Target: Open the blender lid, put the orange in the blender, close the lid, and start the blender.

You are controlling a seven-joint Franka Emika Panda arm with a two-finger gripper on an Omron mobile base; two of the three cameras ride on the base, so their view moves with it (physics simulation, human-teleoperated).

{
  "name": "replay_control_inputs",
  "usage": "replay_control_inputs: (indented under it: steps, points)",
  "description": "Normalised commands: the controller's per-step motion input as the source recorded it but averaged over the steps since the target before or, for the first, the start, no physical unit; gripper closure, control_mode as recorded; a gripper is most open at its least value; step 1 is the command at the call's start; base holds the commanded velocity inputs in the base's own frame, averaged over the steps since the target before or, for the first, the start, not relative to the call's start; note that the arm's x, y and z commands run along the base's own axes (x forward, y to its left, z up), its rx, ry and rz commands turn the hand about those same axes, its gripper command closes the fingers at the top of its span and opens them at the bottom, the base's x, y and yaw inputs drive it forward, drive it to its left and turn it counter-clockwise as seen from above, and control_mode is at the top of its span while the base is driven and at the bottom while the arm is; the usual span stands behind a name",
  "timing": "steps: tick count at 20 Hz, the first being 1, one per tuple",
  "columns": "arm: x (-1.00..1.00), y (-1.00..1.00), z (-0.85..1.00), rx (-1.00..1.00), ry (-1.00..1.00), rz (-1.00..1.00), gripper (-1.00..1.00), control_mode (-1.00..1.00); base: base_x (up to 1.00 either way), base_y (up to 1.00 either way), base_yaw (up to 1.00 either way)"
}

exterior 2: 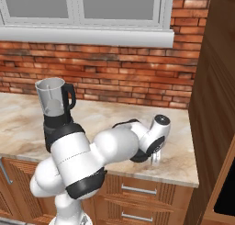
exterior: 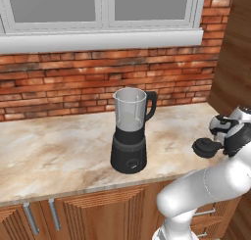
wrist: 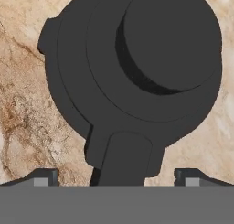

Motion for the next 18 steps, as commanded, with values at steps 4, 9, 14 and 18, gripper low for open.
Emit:
replay_control_inputs:
  steps: [4,9,14,18]
  points:
    - [0.04,0.16,-0.10,0.00,0.03,-0.05,-1.00,-1.00,0.00,0.00,0.00]
    - [0.16,0.04,0.00,0.00,0.08,-0.08,-1.00,-1.00,0.00,0.00,0.00]
    - [0.04,0.02,-0.20,0.00,0.08,-0.08,1.00,-1.00,0.00,0.00,0.00]
    - [0.00,0.08,-0.25,0.00,0.03,-0.06,1.00,-1.00,0.00,0.00,0.00]
